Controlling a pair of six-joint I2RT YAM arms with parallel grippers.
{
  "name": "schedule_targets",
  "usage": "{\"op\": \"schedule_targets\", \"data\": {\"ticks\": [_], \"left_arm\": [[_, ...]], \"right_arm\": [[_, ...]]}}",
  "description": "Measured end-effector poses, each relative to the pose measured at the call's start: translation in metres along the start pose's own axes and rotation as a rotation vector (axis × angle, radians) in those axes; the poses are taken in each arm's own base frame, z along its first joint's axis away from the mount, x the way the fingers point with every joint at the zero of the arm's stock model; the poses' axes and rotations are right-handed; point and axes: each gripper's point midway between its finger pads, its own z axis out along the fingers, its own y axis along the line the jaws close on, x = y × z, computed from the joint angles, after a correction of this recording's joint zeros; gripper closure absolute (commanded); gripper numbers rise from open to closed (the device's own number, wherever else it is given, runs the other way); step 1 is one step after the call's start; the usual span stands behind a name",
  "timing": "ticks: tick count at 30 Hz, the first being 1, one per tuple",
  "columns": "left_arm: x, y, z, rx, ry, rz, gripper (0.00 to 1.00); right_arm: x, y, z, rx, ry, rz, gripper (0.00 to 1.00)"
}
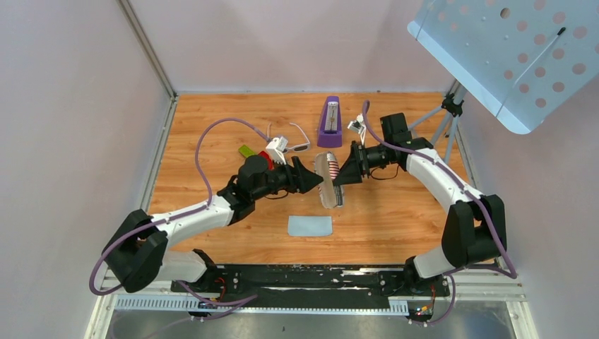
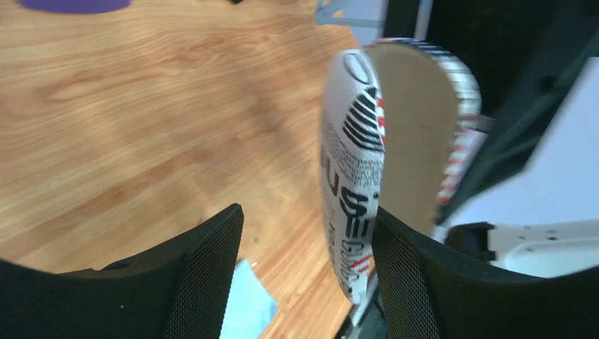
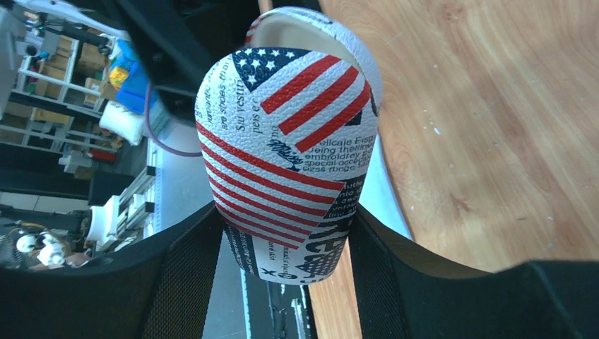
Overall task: Organize the sunglasses
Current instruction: Open the sunglasses case at the center of the board.
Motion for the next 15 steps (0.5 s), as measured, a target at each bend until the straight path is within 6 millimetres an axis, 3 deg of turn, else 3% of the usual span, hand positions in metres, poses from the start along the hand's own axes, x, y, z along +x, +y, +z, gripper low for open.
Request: {"op": "schedule_targets", "data": {"ticks": [2, 5, 11, 15], "left_arm": [[0.002, 0.011, 0.0, -0.05, 0.002, 0.008, 0.32], [0.014, 0.044, -0.001, -0.173, 0.033, 0.005, 0.31], [0.013, 0.043, -0.005, -0.181, 0.029, 0.02, 0.25], [-0.002, 0.029, -0.021, -0.149, 0.0, 0.126, 0.22]], "right_arm": [[0.0, 0.005, 0.0, -0.026, -0.001, 0.008, 1.0], [0.002, 0.021, 0.0, -0.103, 0.0, 0.026, 1.0], [0.003, 0.024, 0.0, -0.12, 0.002, 0.038, 1.0], [0.003, 0.03, 0.0, -0.155, 0.001, 0.044, 1.0]]}}
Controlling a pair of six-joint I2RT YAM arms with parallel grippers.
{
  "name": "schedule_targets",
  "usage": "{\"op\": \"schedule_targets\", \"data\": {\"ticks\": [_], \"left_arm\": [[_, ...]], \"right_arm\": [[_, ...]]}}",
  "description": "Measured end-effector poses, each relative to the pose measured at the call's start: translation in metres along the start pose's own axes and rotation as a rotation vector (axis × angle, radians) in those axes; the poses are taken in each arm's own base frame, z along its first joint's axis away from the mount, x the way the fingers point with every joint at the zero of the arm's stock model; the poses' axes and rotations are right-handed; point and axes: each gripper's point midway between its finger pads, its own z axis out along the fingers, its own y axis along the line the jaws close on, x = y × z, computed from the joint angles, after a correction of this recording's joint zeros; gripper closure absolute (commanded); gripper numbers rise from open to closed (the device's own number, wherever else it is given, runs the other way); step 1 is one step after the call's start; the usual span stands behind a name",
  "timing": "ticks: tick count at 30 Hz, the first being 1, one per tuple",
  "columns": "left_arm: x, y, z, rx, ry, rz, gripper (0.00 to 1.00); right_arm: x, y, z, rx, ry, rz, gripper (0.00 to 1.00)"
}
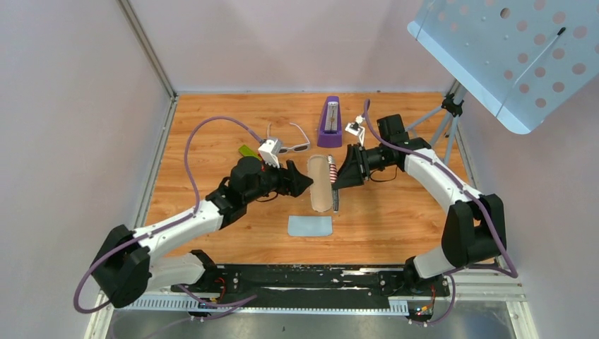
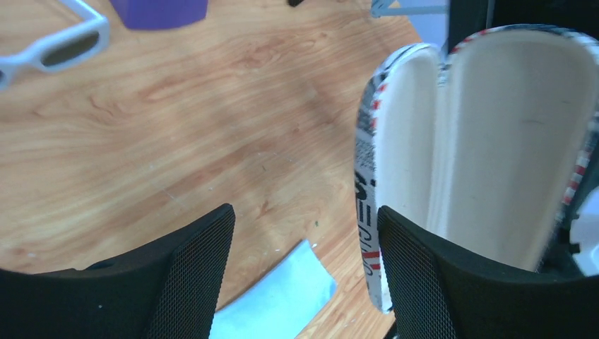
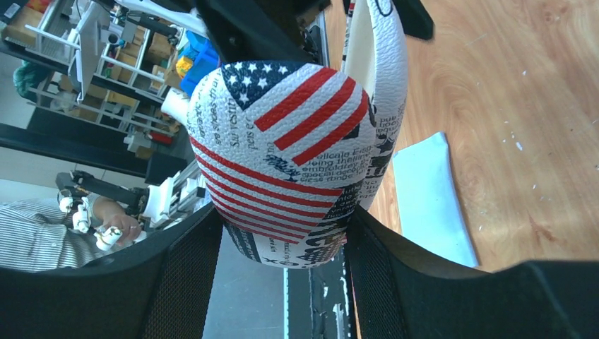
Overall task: Organize the sunglasses
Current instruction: Open the sunglasses case at the center of the board.
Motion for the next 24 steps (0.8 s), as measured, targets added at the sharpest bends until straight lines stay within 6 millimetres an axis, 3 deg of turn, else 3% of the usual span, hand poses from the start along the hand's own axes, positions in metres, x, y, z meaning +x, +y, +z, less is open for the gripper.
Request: {"op": "schedule_targets", "data": {"ticks": [10, 16, 24], "left_arm": [[-0.056, -0.029, -0.044, 0.023, 0.007, 0.439, 0.23], [-0.048, -0.038, -0.055, 0.039, 0.112, 0.648, 0.27], [-0.043, -0.116, -0.084, 0.249, 0.165, 1.185, 0.3]], "right_arm": [[0.012, -0.019, 0.01, -0.004, 0.04, 0.106, 1.0], [0.024, -0.02, 0.022, -0.037, 0.085, 0.166, 1.0], [0.048, 0.003, 0.051, -0.124, 0.198, 0.205, 1.0]]}}
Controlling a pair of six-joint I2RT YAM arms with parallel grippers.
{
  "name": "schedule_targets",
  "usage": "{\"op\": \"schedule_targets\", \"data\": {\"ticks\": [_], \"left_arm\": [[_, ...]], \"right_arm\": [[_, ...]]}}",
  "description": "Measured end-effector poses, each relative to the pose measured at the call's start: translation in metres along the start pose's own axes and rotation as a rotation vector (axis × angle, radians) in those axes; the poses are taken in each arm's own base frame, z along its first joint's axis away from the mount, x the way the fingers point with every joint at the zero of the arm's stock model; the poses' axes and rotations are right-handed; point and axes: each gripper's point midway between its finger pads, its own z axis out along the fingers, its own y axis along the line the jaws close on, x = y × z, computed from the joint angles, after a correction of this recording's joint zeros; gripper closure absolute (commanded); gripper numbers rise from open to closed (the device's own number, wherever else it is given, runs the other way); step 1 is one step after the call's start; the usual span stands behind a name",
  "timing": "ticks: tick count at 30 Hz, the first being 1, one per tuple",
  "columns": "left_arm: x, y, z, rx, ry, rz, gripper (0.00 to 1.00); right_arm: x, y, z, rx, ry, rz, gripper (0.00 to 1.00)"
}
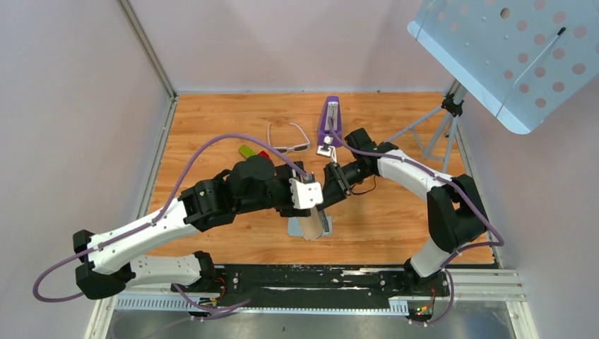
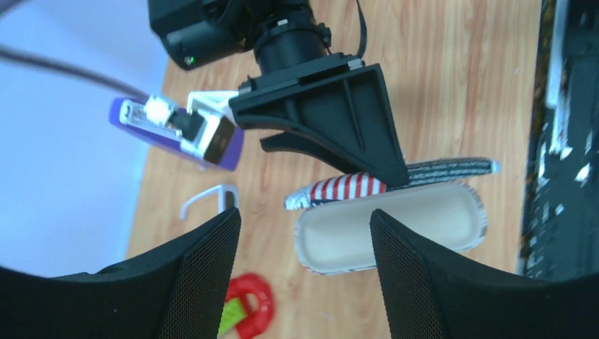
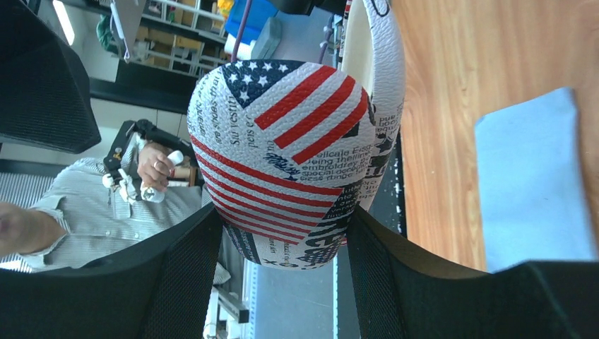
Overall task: Organize the sunglasses
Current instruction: Open the sunglasses case at the center of the board.
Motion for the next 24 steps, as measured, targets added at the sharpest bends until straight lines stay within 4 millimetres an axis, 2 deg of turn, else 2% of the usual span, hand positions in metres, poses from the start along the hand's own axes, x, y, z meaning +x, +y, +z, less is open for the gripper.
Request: {"op": "schedule_targets", "data": {"ticks": [3, 9, 16, 24], "left_arm": [[0.0, -0.006, 0.004, 0.034, 0.046, 0.151, 0.34], [0.031, -0.027, 0.026, 0.139, 0.206, 0.374, 0.39], [0.038, -0.033, 0.03, 0.161, 0.256, 0.481, 0.43], [0.043, -0.042, 0.042, 0.187, 0.291, 0.559, 0.59]], "right_arm": [[0.006, 0.005, 0.009, -0.018, 0.032, 0.002, 1.0], [0.009, 0.007, 0.011, -0.023, 0.043, 0.012, 1.0], [0.012, 0.011, 0.011, -0.029, 0.043, -0.003, 1.0], [0.018, 0.017, 0.014, -0.037, 0.056, -0.017, 1.0]]}}
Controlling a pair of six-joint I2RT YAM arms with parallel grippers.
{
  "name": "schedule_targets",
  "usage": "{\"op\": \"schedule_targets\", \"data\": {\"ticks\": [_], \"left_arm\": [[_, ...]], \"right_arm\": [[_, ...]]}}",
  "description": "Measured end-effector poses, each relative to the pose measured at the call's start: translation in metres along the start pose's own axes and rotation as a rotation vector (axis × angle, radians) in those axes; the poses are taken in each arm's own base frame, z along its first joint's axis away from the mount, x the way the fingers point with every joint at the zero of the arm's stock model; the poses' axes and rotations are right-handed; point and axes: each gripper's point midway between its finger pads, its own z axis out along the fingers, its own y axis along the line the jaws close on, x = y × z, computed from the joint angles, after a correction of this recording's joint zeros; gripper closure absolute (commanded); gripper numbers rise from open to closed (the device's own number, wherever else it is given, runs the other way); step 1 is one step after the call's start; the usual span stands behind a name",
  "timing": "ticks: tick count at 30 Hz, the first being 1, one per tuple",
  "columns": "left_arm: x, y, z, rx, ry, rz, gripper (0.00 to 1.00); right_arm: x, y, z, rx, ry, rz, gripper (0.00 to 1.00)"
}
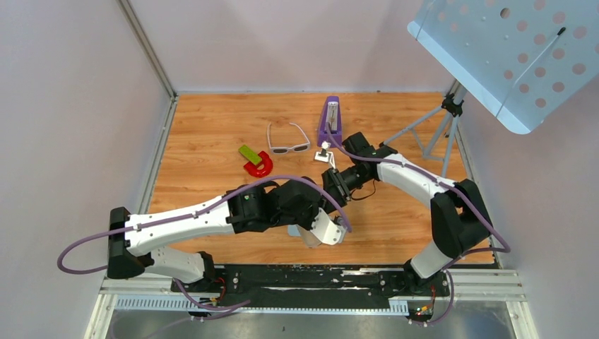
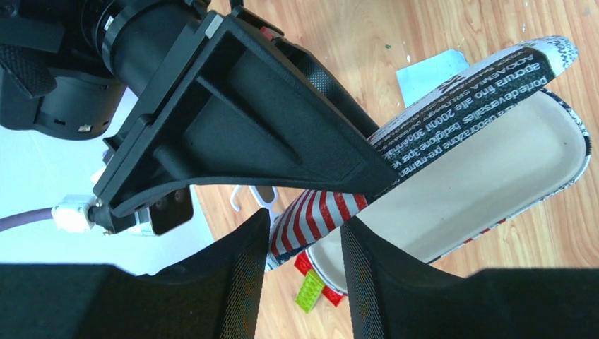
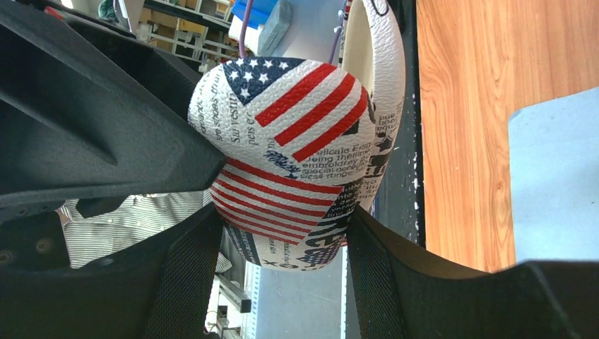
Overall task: Organize the sunglasses
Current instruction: Open the sunglasses case at the center of the board.
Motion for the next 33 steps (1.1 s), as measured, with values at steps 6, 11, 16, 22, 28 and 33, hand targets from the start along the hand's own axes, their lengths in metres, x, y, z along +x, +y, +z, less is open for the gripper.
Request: {"op": "schedule_targets", "data": {"ticks": [6, 11, 16, 22, 28, 33], "left_arm": [[0.0, -0.001, -0.003, 0.011, 0.008, 0.028, 0.74], [-0.001, -0.003, -0.005, 0.017, 0.007, 0.036, 0.86], [-0.002, -0.004, -0.007, 0.008, -0.005, 0.036, 1.0], [-0.001, -0.007, -0.006, -0.009, -0.02, 0.017, 1.0], [0.0, -0.009, -0.006, -0.045, -0.043, -0.022, 1.0], [0.003, -0.013, -0.007, -0.067, -0.059, -0.071, 1.0]], "right_arm": [[0.003, 0.003, 0.0, 0.0, 0.001, 0.006, 1.0], [0.004, 0.004, -0.001, 0.001, 0.001, 0.007, 0.99], [0.003, 0.006, -0.001, 0.004, 0.0, 0.003, 0.9], [0.003, 0.006, -0.001, 0.01, 0.0, 0.013, 0.58], [0.0, 0.005, -0.007, 0.014, -0.021, 0.024, 0.3], [-0.008, 0.007, -0.019, 0.005, -0.068, 0.017, 0.24]]}}
